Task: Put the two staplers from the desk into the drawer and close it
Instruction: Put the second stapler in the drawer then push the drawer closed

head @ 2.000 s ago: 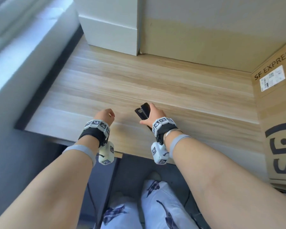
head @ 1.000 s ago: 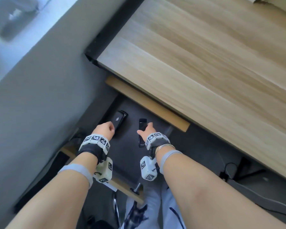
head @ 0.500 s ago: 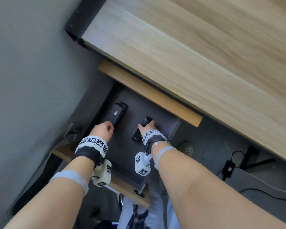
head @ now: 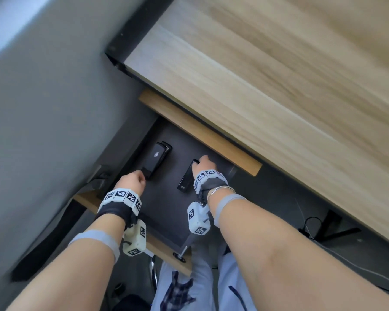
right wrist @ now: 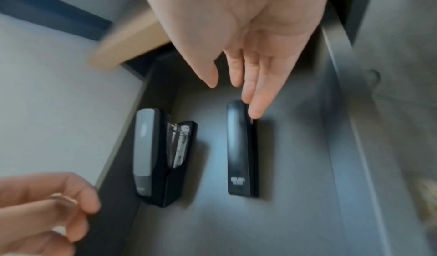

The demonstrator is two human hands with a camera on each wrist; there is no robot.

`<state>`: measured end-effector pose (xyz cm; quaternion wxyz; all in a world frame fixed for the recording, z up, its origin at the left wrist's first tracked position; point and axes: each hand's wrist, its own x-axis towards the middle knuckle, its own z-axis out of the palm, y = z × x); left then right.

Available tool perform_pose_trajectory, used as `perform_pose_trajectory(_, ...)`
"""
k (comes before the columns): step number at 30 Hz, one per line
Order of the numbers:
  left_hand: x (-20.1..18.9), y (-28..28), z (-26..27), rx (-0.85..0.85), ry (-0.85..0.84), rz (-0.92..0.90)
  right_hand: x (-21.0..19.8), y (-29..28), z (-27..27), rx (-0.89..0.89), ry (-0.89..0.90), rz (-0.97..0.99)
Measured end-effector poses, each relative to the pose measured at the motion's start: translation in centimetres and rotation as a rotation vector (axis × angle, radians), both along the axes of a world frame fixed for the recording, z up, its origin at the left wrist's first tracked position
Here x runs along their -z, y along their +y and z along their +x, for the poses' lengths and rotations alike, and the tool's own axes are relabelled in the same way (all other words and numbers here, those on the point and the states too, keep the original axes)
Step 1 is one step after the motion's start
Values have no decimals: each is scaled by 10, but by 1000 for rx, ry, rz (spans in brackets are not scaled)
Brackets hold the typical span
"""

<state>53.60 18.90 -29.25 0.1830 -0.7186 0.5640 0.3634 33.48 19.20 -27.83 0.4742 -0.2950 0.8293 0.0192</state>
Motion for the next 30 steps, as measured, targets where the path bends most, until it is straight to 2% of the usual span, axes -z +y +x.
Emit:
perform_pose_trajectory(5, -18, 22, 3, -43, -136, 14, -58, -17, -11, -447, 20, -202)
perform_pose_trajectory(8, -32, 39, 7, -72, -175, 53, -98, -26, -19, -631, -18, -338)
perform_pose_trajectory(10, -39, 48, 10, -94, -202, 81, -123, -35, -28, -687, -10, -444)
perform_pose_trajectory(12, -44, 54, 14, -128, -234, 113, -141, -43, -44, -687, 49, -555)
perform_pose_trajectory(15, -44, 61, 20, -178, -289, 169, -146, -49, -76, -624, 167, -649)
perform_pose_trajectory(20, -46, 76, 20, -177, -342, 232, -119, -39, -125, -585, 432, -681)
perform_pose_trajectory(22, -43, 79, 19, -228, -364, 238, -109, -31, -134, -566, 505, -705)
perform_pose_trajectory(25, -40, 83, 16, -293, -311, 235, -98, -24, -138, -573, 535, -732)
perform_pose_trajectory(30, -36, 85, 13, -267, -306, 197, -94, -24, -138, -550, 566, -779)
